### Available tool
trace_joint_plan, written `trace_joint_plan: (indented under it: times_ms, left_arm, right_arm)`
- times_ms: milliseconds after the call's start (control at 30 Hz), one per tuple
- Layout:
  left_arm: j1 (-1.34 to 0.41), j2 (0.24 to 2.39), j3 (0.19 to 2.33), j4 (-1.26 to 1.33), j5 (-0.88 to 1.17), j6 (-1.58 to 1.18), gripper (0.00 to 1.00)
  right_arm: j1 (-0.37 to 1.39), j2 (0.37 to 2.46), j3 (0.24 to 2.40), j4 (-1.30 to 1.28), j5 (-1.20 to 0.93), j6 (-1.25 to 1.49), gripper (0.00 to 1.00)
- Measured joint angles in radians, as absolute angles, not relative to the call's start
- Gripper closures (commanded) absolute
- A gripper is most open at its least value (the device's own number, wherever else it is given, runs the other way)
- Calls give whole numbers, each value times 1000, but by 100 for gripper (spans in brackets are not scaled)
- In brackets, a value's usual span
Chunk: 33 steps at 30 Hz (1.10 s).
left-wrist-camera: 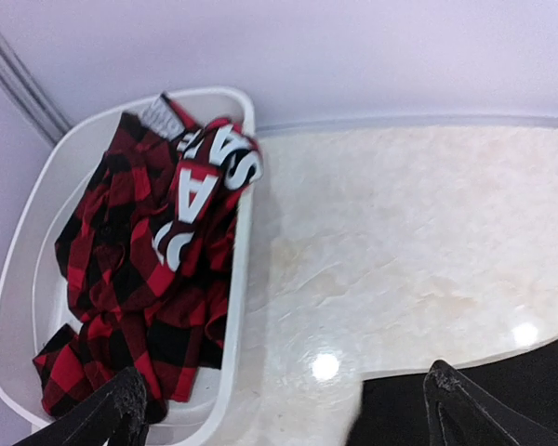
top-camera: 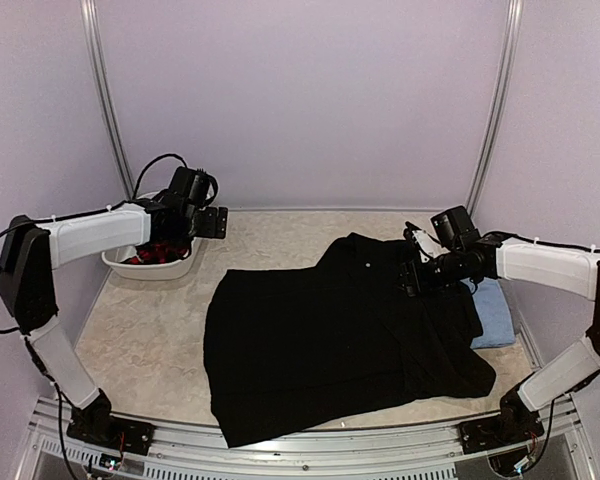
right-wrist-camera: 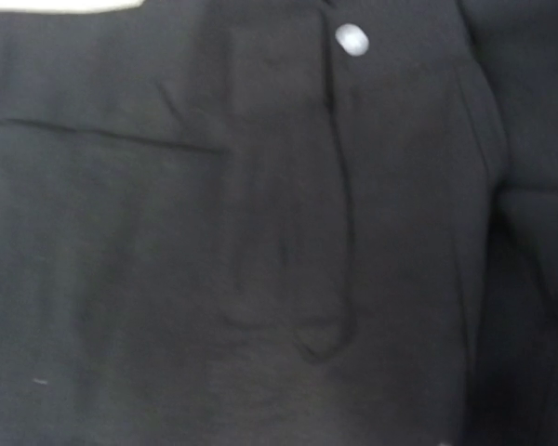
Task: Fold and stack the long sleeve shirts
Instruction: Move the bin to the corner of the board, then pick up the flattened shirt from the center of the board.
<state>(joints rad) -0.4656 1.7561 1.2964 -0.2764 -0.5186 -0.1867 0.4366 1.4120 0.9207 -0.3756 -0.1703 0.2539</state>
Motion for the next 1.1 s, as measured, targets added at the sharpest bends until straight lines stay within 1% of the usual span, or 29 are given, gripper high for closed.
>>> trace_joint_plan:
  times_ms: [67,167,300,400,500,567,600,633,867,1000,1033,1100]
  left_arm:
    - [-515,1687,1296,-245,-514,-182,1]
    - [-588,1622,1291,-203,-501,-178,1]
    - [-665,1610,1266,-181,-488,-178,1]
    - [-699,1624,1251,-188,-483,-178,1]
    - [-725,1642,1250,-192,-467,-178,1]
    - [-738,1649,1246,-196,-433,-173,1]
    - [-745,1650,1239,-198,-416,-168,1]
    - [-754,1649,1225,-198,-398,-163,1]
    - [-855,1578,1047,-256,-255,-150,1]
    - [-899,1516,1032,-280,-214,-151,1]
    - [-905,1500,1032,-280,-209,-151,1]
    - [-907,1487,1032,-279,-199,-151,1]
  right_arm:
    - [437,1446,924,-388,-151,237,40]
    - [437,1520,957,-416,-118,207,42]
    - [437,1625,1038,-440,-77,168,44]
    - [437,1680,1093,-453,-49,143,52]
    - [437,1718,1127,-467,-24,120,68]
    - [436,1734,1139,-471,-15,109,86]
    - [437,1738,1142,-472,-12,97,97]
    - [436,1742,1144,-474,-10,102,100]
    - [435,1736,1144,-478,10,89,100]
    - [431,1674,1140,-492,25,90,100]
    - [431,1652,1141,-493,27,90,96]
    - [430,1619,1143,-496,28,89,81]
